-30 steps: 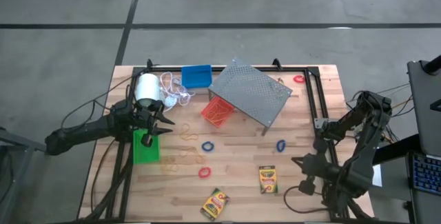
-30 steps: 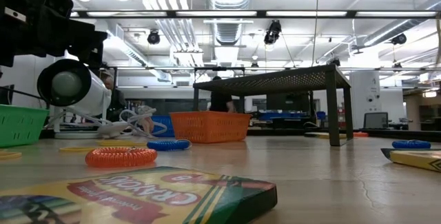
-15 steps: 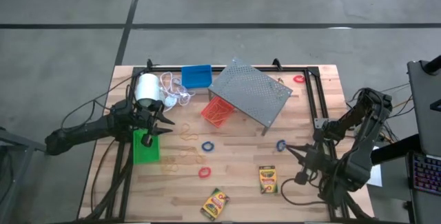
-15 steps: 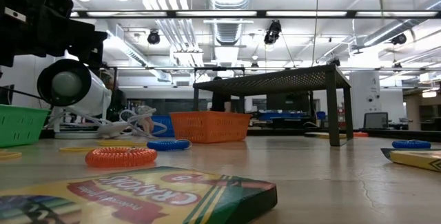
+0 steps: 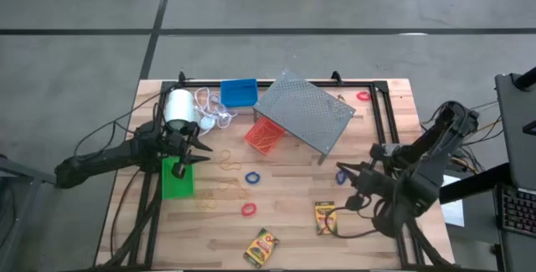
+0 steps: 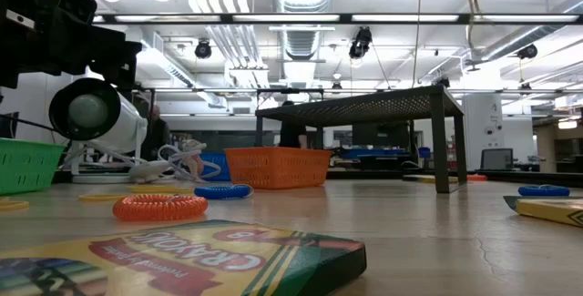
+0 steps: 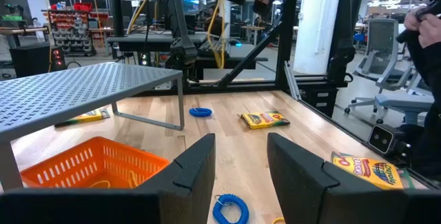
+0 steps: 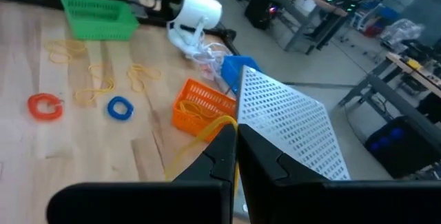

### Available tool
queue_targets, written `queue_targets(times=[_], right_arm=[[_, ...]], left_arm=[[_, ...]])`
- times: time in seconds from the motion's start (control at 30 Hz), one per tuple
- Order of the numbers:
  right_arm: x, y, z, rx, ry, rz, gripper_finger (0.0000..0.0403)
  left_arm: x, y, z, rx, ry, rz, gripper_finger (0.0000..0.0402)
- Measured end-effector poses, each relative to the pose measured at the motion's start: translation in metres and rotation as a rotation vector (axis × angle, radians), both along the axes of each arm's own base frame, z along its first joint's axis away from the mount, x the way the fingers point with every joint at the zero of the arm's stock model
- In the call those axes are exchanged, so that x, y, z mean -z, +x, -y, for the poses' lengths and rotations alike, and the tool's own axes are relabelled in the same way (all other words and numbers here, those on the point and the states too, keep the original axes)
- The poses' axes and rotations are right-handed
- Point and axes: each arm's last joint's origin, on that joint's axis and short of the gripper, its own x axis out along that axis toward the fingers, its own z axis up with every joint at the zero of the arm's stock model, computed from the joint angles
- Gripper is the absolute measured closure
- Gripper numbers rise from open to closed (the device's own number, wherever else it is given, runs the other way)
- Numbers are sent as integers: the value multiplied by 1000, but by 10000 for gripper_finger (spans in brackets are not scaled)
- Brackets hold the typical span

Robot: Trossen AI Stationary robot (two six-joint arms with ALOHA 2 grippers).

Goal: Pick & Place Office Desk Supplies
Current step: Put the yellow rubber band into the orange bin

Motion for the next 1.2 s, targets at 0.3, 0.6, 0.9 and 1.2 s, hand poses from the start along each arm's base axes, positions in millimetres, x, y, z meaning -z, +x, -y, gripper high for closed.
queue_targets(times=[0.3, 0.6, 0.9, 1.2], right_arm=[[-14, 25, 16, -175, 26, -74, 394], [-16, 59, 44, -380, 40, 5, 394], [-1, 86, 89, -433, 75, 76, 394], [11, 96, 132, -422, 133, 102, 394]], left_arm=[[0, 0, 0, 0, 0, 0, 268], [0, 0, 0, 0, 0, 0, 268], [0, 0, 0, 0, 0, 0, 268], [0, 0, 0, 0, 0, 0, 268]])
